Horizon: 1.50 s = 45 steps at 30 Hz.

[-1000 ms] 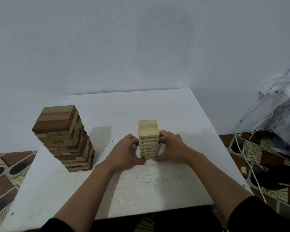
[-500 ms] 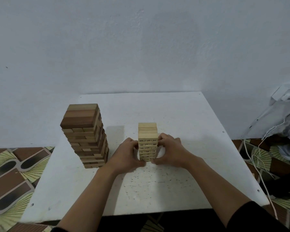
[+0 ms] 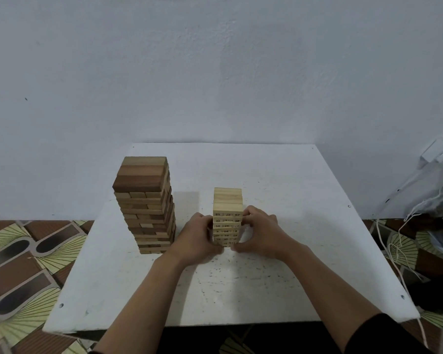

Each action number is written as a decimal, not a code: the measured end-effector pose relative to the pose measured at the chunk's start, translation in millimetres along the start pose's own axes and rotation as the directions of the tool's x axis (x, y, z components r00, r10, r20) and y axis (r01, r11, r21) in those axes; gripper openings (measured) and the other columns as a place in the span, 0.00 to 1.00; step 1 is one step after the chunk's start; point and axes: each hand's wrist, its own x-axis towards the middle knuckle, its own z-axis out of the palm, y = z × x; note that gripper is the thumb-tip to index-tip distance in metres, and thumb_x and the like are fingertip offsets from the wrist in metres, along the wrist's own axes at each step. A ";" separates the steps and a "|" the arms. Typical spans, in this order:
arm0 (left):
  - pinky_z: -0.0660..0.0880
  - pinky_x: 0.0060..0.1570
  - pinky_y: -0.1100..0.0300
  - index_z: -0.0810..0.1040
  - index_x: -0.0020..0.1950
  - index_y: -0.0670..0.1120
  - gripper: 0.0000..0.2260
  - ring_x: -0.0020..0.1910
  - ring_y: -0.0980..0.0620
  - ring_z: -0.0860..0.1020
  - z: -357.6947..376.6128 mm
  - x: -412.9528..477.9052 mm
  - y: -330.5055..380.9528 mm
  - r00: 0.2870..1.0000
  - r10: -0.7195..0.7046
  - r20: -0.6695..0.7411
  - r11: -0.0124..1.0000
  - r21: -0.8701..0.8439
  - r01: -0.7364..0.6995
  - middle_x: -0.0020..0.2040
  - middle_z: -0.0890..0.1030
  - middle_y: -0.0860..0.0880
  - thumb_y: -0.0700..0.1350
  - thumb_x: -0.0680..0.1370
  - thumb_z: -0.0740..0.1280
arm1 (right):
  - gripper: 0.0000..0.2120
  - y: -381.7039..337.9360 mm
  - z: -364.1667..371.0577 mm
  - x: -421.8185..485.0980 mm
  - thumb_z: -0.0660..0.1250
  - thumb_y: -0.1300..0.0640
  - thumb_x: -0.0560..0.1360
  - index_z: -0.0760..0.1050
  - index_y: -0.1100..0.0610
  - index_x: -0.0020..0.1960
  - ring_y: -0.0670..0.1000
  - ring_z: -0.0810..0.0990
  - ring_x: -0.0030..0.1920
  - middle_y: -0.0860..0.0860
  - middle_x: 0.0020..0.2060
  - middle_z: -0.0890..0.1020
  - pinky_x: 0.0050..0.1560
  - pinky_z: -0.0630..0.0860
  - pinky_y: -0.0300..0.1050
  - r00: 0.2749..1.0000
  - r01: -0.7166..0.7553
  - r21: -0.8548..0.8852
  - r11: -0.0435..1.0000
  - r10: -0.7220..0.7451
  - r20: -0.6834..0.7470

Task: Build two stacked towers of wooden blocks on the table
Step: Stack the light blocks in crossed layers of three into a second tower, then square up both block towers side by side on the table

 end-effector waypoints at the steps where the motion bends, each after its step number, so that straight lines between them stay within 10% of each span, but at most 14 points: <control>1: 0.81 0.50 0.57 0.81 0.55 0.54 0.21 0.51 0.52 0.80 -0.7 -1.8 0.8 1.000 -0.001 -0.003 1.000 -0.002 0.001 0.53 0.76 0.50 0.45 0.64 0.78 | 0.24 -0.7 0.7 0.1 0.77 0.39 0.64 0.81 0.43 0.58 0.44 0.73 0.54 0.42 0.50 0.74 0.64 0.63 0.51 1.000 -0.001 0.001 1.000 0.001 -0.002; 13: 0.70 0.44 0.74 0.71 0.64 0.56 0.23 0.51 0.62 0.73 3.6 -37.8 10.7 1.000 0.002 -0.031 1.000 -0.009 -0.002 0.55 0.70 0.57 0.43 0.73 0.75 | 0.20 -5.4 2.9 -6.6 0.76 0.41 0.67 0.80 0.41 0.57 0.43 0.72 0.55 0.42 0.50 0.74 0.64 0.63 0.52 0.999 -0.029 -0.008 1.000 0.029 -0.034; 20: 0.65 0.59 0.74 0.62 0.78 0.53 0.30 0.65 0.60 0.70 8.2 -62.2 5.6 0.997 -0.005 -0.073 0.999 -0.049 0.002 0.66 0.69 0.58 0.41 0.79 0.68 | 0.30 -6.3 7.8 -15.7 0.75 0.39 0.69 0.75 0.45 0.69 0.42 0.68 0.59 0.40 0.54 0.71 0.70 0.59 0.51 0.996 -0.082 -0.022 0.996 0.081 -0.035; 25: 0.62 0.77 0.55 0.58 0.82 0.53 0.28 0.75 0.66 0.62 10.4 -79.3 7.4 0.983 0.020 -0.182 0.970 -0.236 -0.063 0.77 0.64 0.63 0.41 0.84 0.63 | 0.37 -8.9 13.0 -36.1 0.72 0.47 0.74 0.62 0.47 0.79 0.43 0.66 0.66 0.39 0.65 0.68 0.74 0.62 0.48 0.990 -0.120 0.106 0.987 0.127 -0.063; 29: 0.62 0.70 0.73 0.60 0.79 0.57 0.22 0.70 0.76 0.63 6.2 -87.2 32.5 0.958 -0.012 -0.288 0.904 -0.413 -0.113 0.70 0.66 0.74 0.46 0.85 0.60 | 0.25 -23.6 13.2 -50.7 0.65 0.60 0.80 0.66 0.48 0.76 0.33 0.68 0.67 0.38 0.67 0.71 0.70 0.66 0.35 0.952 -0.028 0.424 0.905 0.153 -0.264; 35: 0.60 0.54 0.85 0.57 0.80 0.55 0.22 0.60 0.86 0.62 9.2 -87.3 55.7 0.949 -0.052 -0.311 0.832 -0.539 -0.131 0.68 0.64 0.74 0.45 0.86 0.55 | 0.22 -60.3 17.8 -61.8 0.54 0.51 0.86 0.61 0.47 0.80 0.33 0.57 0.76 0.38 0.77 0.63 0.78 0.53 0.40 0.930 0.034 0.630 0.776 0.206 -0.304; 40: 0.52 0.77 0.65 0.54 0.81 0.59 0.23 0.77 0.69 0.53 17.2 -84.2 51.7 0.961 -0.074 -0.268 0.854 -0.515 -0.078 0.80 0.57 0.63 0.48 0.87 0.54 | 0.28 -66.5 31.4 -60.6 0.52 0.46 0.81 0.57 0.48 0.81 0.34 0.55 0.77 0.38 0.78 0.61 0.81 0.52 0.48 0.942 0.058 0.683 0.728 0.188 -0.280; 45: 0.52 0.80 0.56 0.54 0.82 0.58 0.23 0.78 0.67 0.53 22.5 -81.5 47.6 0.966 -0.072 -0.248 0.846 -0.528 -0.073 0.80 0.57 0.63 0.45 0.87 0.54 | 0.28 -66.9 38.0 -59.1 0.51 0.46 0.81 0.57 0.50 0.81 0.36 0.54 0.78 0.39 0.79 0.60 0.81 0.52 0.50 0.940 0.075 0.676 0.733 0.174 -0.293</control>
